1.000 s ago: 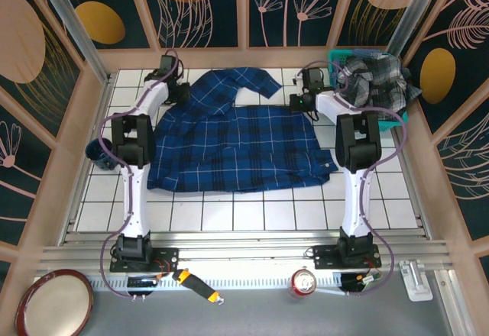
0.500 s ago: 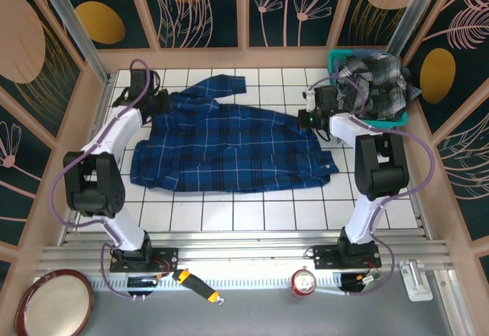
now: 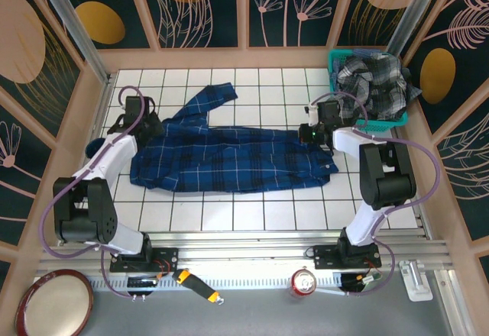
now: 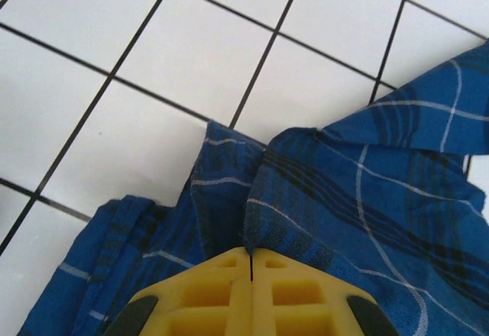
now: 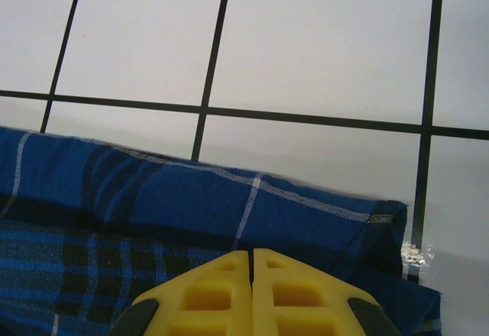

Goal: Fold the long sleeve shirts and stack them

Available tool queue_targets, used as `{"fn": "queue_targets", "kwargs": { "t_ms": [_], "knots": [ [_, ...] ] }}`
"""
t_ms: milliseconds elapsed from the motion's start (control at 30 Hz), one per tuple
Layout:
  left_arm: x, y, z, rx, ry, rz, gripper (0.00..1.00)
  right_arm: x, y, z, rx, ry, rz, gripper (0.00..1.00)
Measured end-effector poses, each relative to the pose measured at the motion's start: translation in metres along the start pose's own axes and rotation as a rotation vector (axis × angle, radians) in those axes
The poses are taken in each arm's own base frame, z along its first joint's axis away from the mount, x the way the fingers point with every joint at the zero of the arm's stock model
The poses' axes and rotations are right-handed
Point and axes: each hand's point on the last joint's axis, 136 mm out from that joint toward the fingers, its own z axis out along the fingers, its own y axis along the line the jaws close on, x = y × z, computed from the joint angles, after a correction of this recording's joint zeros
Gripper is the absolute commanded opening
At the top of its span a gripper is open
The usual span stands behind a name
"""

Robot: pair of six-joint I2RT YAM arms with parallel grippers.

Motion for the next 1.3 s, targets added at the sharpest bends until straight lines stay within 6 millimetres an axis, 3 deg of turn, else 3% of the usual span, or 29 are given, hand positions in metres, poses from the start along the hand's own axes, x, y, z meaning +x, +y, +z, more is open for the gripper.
{"fn": "queue_targets", "kwargs": {
  "t_ms": [100,300,400,633,733,933,1067,1200,1300],
  "knots": [
    [0.015,0.007,0.006,-0.017,0.026,-0.002,0.00,0.005,-0.002,0.001,0.009,0.014,0.002,0.00],
    [0.045,0.020,0.015,-0.038,0.080,-0.007,0.00,0.003,-0.007,-0.001,0.046,0.023,0.016,0.20],
    [0.049,0.026,0.017,-0.053,0.084,-0.015,0.00,0.006,-0.014,-0.003,0.072,0.035,0.062,0.22],
    [0.051,0.031,0.019,-0.067,0.077,-0.028,0.00,-0.005,-0.006,-0.020,0.061,-0.005,0.150,0.40],
    [0.062,0.036,0.021,-0.074,0.090,-0.032,0.00,-0.009,0.010,-0.021,0.034,-0.026,0.158,0.41],
    [0.076,0.043,0.023,-0.092,0.118,-0.037,0.00,0.001,0.044,-0.008,-0.007,0.008,0.142,0.41],
    [0.078,0.046,0.024,-0.102,0.115,-0.041,0.03,0.009,0.038,0.002,0.019,0.027,0.165,0.40],
    [0.081,0.051,0.028,-0.130,0.120,-0.040,0.02,0.036,0.030,0.008,0.052,0.066,0.178,0.40],
    [0.087,0.055,0.032,-0.152,0.135,-0.040,0.13,0.053,0.026,0.010,0.057,0.075,0.177,0.39]
  ]
}}
